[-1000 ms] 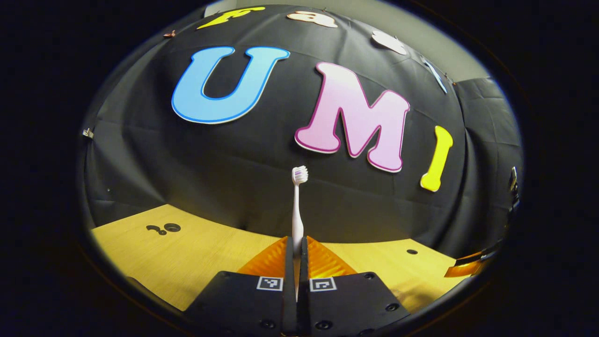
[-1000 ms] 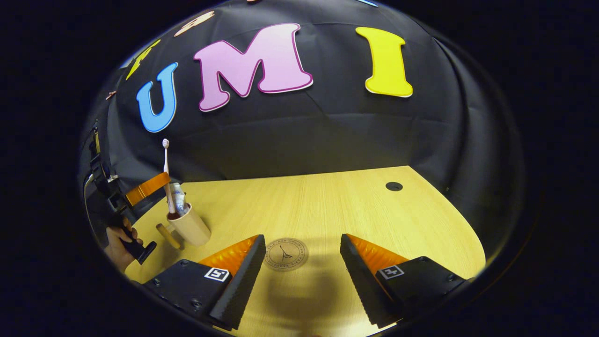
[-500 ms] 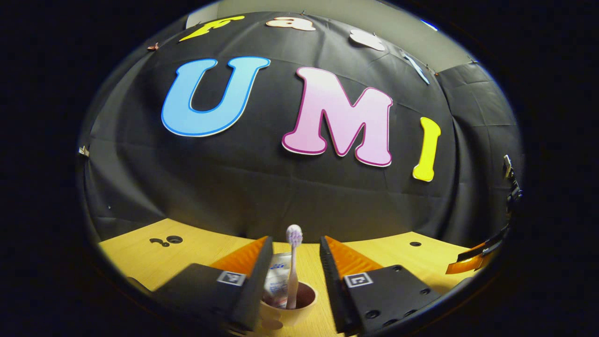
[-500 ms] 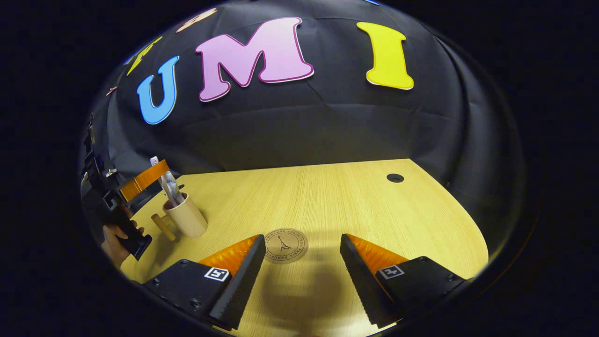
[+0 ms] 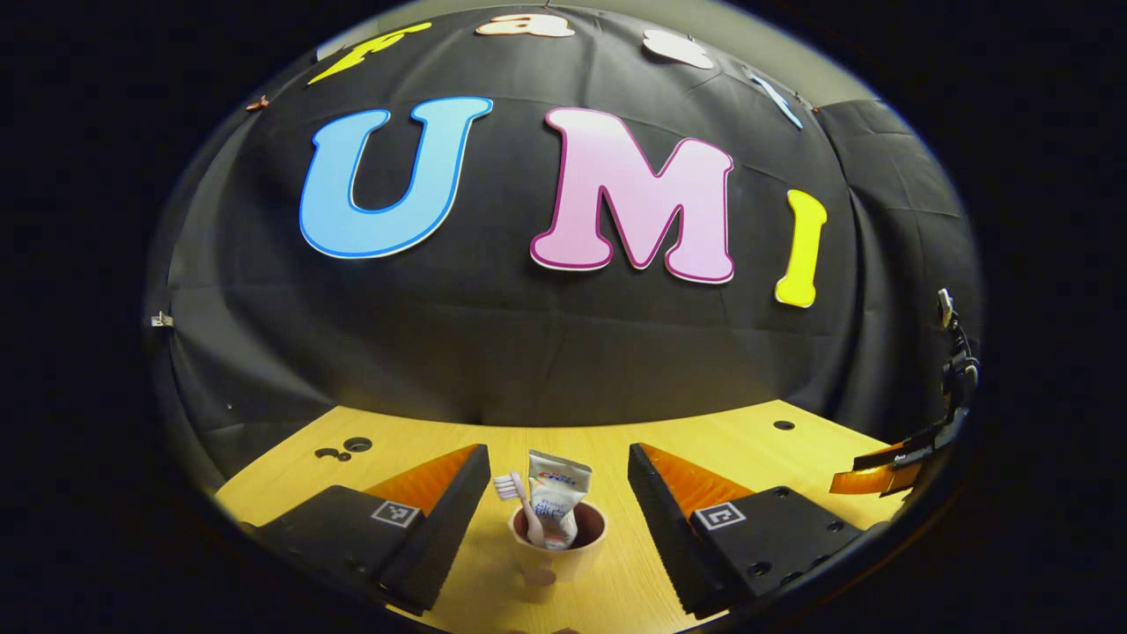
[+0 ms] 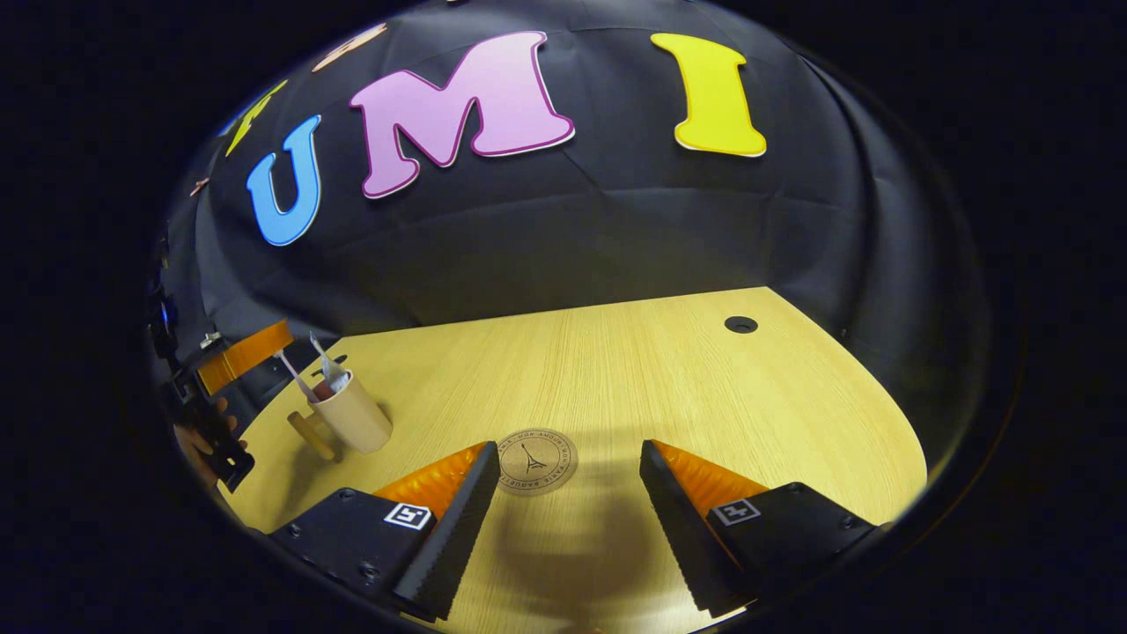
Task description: Put the toothbrush and toothpaste on the desktop into the cup, then pick up the cup and place it on the coaster on the desktop.
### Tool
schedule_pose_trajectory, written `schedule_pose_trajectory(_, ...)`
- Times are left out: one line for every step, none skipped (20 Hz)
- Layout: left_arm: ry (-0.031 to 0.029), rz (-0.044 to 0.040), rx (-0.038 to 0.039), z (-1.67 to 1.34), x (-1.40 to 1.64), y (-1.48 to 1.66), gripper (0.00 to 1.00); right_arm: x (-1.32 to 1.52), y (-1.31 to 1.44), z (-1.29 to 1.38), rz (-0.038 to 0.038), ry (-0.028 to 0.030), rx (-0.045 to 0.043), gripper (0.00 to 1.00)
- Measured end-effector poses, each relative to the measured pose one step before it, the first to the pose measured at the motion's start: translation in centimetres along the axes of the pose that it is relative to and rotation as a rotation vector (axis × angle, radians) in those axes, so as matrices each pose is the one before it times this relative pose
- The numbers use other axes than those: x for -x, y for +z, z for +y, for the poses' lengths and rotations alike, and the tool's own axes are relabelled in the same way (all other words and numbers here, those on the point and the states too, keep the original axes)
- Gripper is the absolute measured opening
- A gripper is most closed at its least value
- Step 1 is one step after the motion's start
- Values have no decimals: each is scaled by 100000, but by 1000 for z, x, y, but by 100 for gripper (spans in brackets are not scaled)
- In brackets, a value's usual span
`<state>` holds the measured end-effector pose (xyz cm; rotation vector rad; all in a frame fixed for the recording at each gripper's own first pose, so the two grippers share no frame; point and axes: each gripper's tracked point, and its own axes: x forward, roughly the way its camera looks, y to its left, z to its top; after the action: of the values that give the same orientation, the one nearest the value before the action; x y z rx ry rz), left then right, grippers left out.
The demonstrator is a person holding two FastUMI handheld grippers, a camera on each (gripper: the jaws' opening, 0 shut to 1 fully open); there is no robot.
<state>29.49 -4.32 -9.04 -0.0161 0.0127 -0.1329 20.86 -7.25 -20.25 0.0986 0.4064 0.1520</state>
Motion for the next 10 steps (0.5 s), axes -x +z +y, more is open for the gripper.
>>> schedule_pose_trajectory(260,2767,90,296,289,-27,97,146,109,-151,15,-129,-911,98)
schedule_pose_trajectory(58,2629,-326,237,250,-31,98,123,80,-198,27,-258,-926,98)
schedule_pose_trajectory(-45,2275,-677,219,225,39,98,155,153,-220,129,-316,-1333,98)
schedule_pose_trajectory(-141,2727,-1266,169,130,-105,98,111,162,-78,80,338,-1536,98)
schedule_pose_trajectory(37,2935,-1657,241,192,-134,98,149,138,-67,317,200,-867,98)
schedule_pose_trajectory(-145,2959,-1583,184,38,-237,98,203,267,-226,-34,-10,-12,98)
schedule_pose_trajectory(127,3047,-1071,175,95,-170,98,206,457,-347,-723,-402,540,98)
schedule_pose_trajectory(241,3155,-657,251,82,-289,98,233,458,-411,-683,-393,307,98)
schedule_pose_trajectory(344,3607,-178,131,74,-350,98,148,281,-335,-253,-258,-210,98)
schedule_pose_trajectory(756,3657,266,282,10,-622,98,165,184,-387,272,-305,-680,98)
